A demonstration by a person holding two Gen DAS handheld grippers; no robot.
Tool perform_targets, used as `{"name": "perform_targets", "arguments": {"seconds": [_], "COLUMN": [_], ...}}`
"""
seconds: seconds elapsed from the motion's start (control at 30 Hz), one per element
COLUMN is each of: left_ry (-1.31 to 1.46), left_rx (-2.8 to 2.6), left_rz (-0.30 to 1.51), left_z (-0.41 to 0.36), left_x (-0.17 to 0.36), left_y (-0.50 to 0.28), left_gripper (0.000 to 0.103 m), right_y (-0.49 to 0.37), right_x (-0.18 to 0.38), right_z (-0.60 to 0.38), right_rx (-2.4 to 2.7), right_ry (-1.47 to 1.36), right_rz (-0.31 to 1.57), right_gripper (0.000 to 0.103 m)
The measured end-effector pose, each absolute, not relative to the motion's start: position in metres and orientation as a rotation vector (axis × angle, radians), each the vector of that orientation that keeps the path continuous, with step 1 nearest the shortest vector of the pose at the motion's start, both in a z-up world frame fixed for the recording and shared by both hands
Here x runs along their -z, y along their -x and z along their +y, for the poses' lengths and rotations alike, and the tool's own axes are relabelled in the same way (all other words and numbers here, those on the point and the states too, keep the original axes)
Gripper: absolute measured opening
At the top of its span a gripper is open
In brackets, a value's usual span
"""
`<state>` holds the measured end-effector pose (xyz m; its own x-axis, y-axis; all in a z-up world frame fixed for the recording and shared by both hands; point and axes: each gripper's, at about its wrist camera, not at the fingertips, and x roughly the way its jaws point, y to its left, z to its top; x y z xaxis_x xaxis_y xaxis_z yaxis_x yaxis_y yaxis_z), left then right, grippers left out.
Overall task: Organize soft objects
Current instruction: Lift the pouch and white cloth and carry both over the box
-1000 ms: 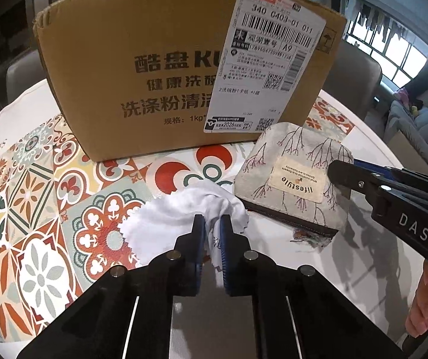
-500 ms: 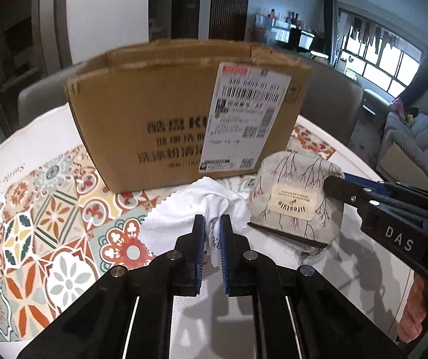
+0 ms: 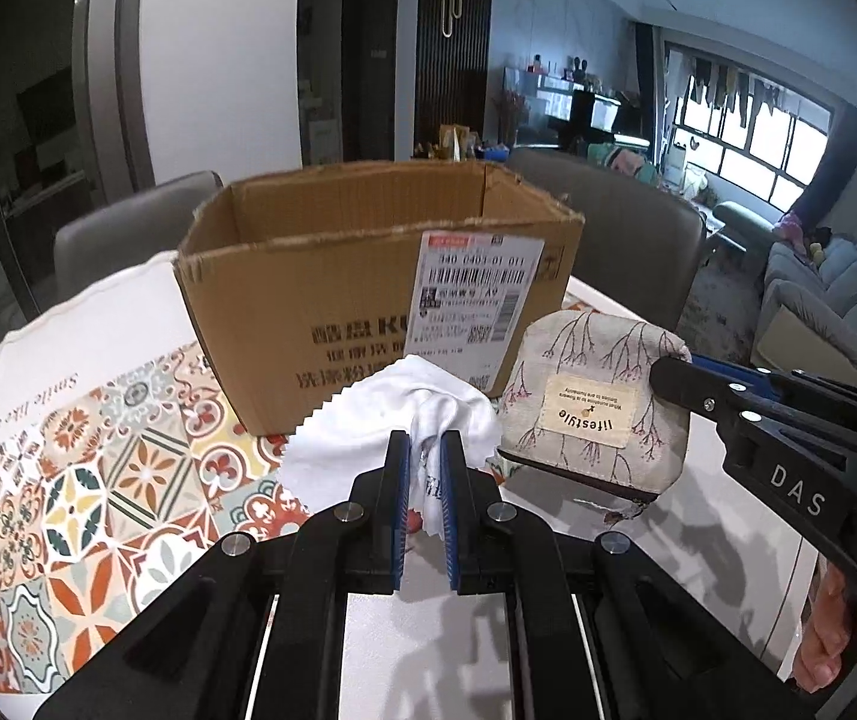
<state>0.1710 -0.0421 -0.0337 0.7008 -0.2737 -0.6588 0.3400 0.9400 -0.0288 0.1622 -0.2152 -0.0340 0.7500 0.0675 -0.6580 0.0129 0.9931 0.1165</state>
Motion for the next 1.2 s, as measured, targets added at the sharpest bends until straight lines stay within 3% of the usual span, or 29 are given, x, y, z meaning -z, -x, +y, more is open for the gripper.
{"name": "perform_targets", "arguments": {"seconds": [1.2], "left_ry": [-0.13], "left_rx": [0.302], "left_rz": [0.402], "left_z": [-0.024], "left_x": [-0.066], "left_y": [-0.172], "left_gripper": [0.012], "right_y": [-0.153], "right_x": [-0.069], "right_z": [-0.192], "right_rx": [-0.058], "right_ry": [-0.064], "right_rz": [0.373], "right_gripper": [0.012]}}
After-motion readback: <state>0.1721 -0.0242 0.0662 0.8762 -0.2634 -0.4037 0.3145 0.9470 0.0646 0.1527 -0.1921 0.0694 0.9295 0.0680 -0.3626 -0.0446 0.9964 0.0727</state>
